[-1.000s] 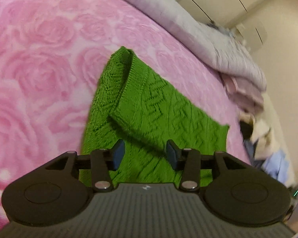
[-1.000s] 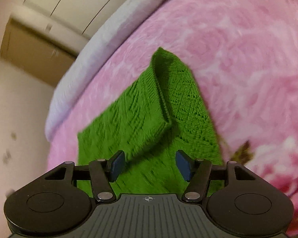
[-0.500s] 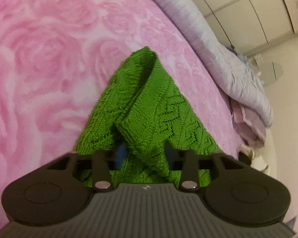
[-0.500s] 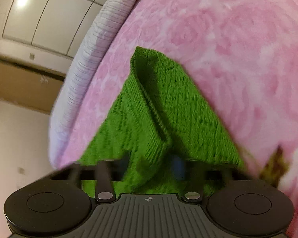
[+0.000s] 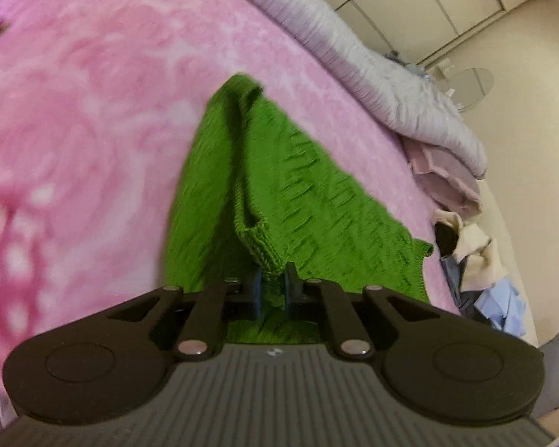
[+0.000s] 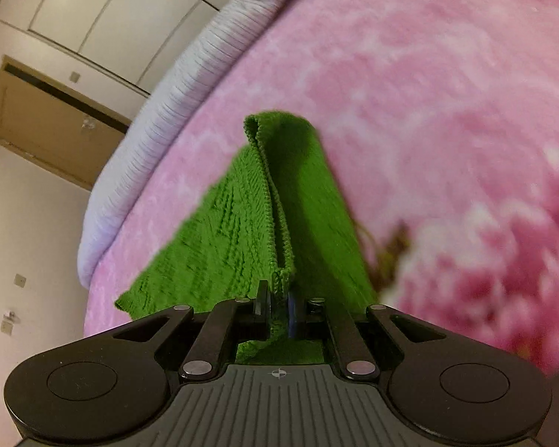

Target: Fold clothes

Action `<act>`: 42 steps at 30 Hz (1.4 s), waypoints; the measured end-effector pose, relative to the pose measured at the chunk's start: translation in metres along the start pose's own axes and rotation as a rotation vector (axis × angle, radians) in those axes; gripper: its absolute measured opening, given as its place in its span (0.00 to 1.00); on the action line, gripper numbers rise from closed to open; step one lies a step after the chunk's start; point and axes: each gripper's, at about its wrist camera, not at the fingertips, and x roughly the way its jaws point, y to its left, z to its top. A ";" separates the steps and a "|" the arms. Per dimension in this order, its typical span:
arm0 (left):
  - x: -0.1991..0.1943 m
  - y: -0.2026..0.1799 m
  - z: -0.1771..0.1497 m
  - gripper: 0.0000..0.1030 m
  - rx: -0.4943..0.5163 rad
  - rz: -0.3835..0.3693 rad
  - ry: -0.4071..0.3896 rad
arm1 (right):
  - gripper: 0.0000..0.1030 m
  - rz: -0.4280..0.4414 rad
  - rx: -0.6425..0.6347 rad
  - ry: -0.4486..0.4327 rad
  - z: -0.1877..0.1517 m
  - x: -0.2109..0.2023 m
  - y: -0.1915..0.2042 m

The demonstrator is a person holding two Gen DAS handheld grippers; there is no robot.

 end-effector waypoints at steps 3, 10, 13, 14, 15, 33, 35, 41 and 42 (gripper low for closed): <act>-0.008 0.001 -0.008 0.08 -0.001 0.007 -0.003 | 0.06 0.016 -0.001 -0.012 -0.008 -0.013 0.000; -0.026 0.003 -0.028 0.08 -0.005 0.022 -0.009 | 0.06 0.025 0.004 0.003 -0.024 -0.026 -0.005; -0.029 0.004 -0.033 0.08 -0.003 0.029 -0.010 | 0.06 0.019 0.025 0.015 -0.029 -0.026 -0.010; -0.029 0.004 -0.034 0.08 -0.001 0.032 -0.009 | 0.06 0.021 0.020 0.015 -0.028 -0.027 -0.010; -0.029 0.005 -0.034 0.08 0.000 0.035 -0.009 | 0.06 0.023 0.015 0.014 -0.028 -0.028 -0.009; -0.030 0.009 -0.047 0.08 0.021 0.072 -0.005 | 0.06 -0.050 -0.059 0.038 -0.039 -0.021 -0.010; -0.030 0.009 -0.048 0.08 0.021 0.076 -0.007 | 0.06 -0.053 -0.073 0.040 -0.040 -0.021 -0.009; -0.026 0.001 -0.046 0.11 0.076 0.150 0.056 | 0.08 -0.106 -0.139 0.048 -0.043 -0.017 -0.004; -0.031 -0.004 -0.043 0.11 0.099 0.171 0.070 | 0.11 -0.125 -0.168 0.050 -0.043 -0.018 0.001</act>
